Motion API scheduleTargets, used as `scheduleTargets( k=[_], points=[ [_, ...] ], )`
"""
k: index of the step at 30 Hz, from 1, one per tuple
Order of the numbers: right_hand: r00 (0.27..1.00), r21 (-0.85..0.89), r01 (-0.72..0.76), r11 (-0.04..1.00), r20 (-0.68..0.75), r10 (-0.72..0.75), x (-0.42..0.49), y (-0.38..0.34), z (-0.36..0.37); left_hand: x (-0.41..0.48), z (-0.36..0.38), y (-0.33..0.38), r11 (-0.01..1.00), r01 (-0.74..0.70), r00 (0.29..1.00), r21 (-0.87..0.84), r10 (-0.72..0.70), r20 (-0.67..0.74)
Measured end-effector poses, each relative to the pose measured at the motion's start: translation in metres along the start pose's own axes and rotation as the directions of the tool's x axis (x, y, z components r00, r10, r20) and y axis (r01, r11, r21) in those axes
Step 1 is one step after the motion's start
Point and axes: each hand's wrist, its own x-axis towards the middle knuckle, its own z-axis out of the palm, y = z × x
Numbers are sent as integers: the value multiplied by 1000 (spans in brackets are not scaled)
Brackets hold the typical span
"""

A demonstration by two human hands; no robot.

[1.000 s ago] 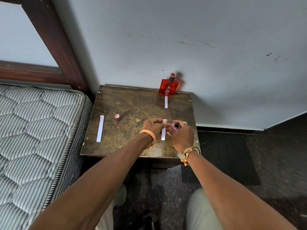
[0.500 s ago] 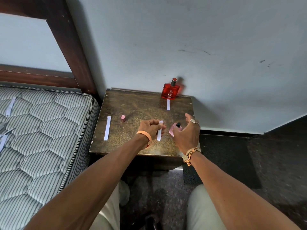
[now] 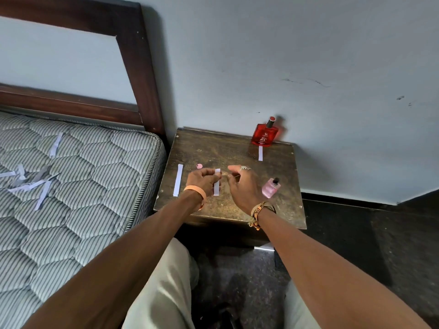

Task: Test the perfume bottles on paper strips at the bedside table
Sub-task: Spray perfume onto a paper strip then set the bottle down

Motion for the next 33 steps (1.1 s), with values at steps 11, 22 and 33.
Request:
scheduleTargets(
  k=[11, 22, 33],
  points=[
    [986, 2, -51, 999, 161, 50, 48, -34, 60, 61, -57, 6, 995, 8, 979, -98, -28, -200],
    [972, 48, -125, 991, 205, 113, 76, -26, 92, 85, -53, 1, 989, 59, 991, -133, -74, -112],
    [990, 57, -115, 992, -70, 119, 44, -5, 6, 38, 16, 29, 996, 41, 998, -84, -36, 60]
  ],
)
